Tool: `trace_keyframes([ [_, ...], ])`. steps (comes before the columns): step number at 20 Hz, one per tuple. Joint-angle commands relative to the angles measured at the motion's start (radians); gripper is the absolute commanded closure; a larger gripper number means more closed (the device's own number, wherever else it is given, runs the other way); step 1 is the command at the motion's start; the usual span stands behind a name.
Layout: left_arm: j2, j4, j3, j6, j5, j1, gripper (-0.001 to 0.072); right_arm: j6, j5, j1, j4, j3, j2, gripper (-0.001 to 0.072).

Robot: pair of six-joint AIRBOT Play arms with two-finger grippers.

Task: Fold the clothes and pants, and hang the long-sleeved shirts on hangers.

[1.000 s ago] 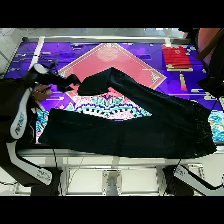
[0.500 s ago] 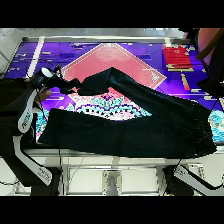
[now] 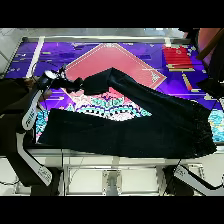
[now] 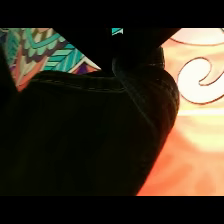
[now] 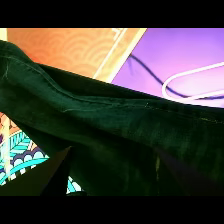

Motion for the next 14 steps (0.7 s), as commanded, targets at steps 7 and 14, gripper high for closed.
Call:
trace_keyframes([
  [7,0.382,0.314,0.017,-0.081,-0.209,0.158,0.0693,0.019,0.156,-0.002,-0.249,0.006,0.089,0.0158],
  [14,0.469,0.484,0.017,-0.147,-0.407,0.270,0.0693,0.020,0.135,-0.002,-0.266,0.003,0.135,0.0158],
])
